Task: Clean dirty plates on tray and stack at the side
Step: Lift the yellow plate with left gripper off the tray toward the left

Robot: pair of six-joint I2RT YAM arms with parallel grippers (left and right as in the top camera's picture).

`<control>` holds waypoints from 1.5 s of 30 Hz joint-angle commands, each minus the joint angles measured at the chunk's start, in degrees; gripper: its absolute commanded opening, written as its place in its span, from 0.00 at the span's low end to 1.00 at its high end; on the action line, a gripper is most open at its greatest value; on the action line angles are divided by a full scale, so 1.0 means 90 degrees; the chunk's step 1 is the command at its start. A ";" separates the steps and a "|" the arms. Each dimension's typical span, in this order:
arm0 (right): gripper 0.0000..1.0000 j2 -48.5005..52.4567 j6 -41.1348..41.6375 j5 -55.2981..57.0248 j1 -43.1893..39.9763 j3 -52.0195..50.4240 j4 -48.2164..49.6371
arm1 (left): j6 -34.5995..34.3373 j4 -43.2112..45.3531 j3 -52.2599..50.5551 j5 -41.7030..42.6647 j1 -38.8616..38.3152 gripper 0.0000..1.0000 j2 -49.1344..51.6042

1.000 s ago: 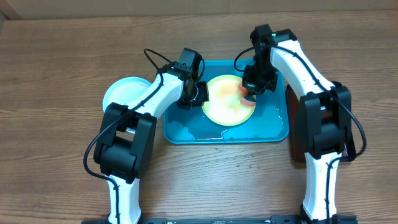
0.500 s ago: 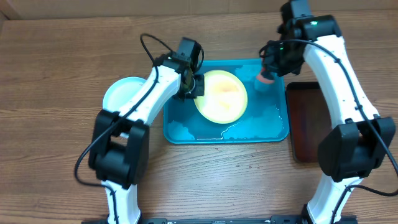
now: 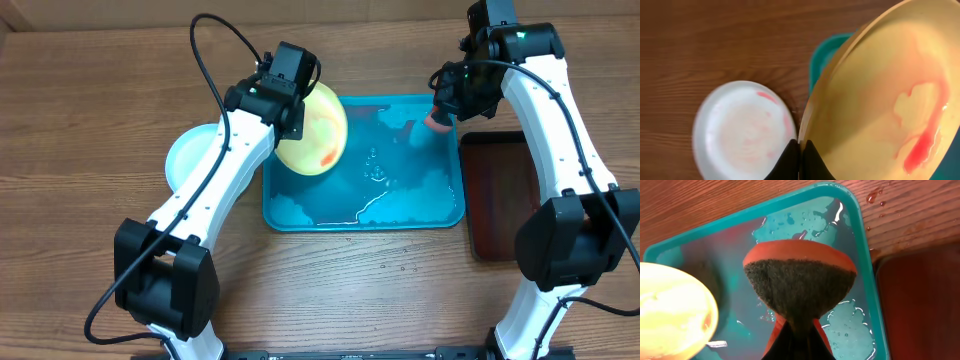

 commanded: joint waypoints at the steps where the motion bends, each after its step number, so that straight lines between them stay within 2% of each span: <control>1: 0.04 -0.0095 -0.0070 0.0063 0.0015 0.0119 0.0063 | 0.0119 0.0002 0.0141 -0.1610 -0.0425 0.04 -0.0408; 6: 0.04 -0.0095 -0.0070 0.0063 0.0015 0.0119 0.0070 | 0.0114 0.0024 0.0141 -0.3378 -0.1178 0.04 -0.0430; 14: 0.04 -0.0095 -0.0070 0.0063 0.0015 0.0119 0.0070 | -0.0177 0.0134 0.0141 -0.5253 -0.1846 0.04 -0.0430; 19: 0.04 -0.0095 -0.0073 0.0063 0.0015 0.0119 0.0063 | -0.0194 0.0415 0.0141 -0.6176 -0.2021 0.04 -0.0430; 28: 0.04 -0.0095 -0.0070 0.0063 0.0015 0.0119 0.0053 | -0.0189 0.0491 0.0141 -0.6849 -0.2263 0.04 -0.0430; 32: 0.04 -0.0095 -0.0070 0.0063 0.0015 0.0119 0.0051 | -0.0192 0.0488 0.0141 -0.6817 -0.2288 0.04 -0.0430; 36: 0.04 -0.0095 -0.0073 0.0063 0.0015 0.0119 0.0051 | -0.0160 0.0415 0.0141 -0.5999 -0.2263 0.04 -0.0430; 41: 0.04 -0.0095 -0.0151 0.0061 0.0015 0.0119 0.0049 | -0.0248 -0.0024 0.0141 -0.3415 -0.1962 0.04 -0.0430; 45: 0.04 -0.0095 -0.0180 0.0061 0.0017 0.0119 0.0024 | -0.0636 -0.0376 0.0141 -0.1860 -0.1389 0.04 -0.0437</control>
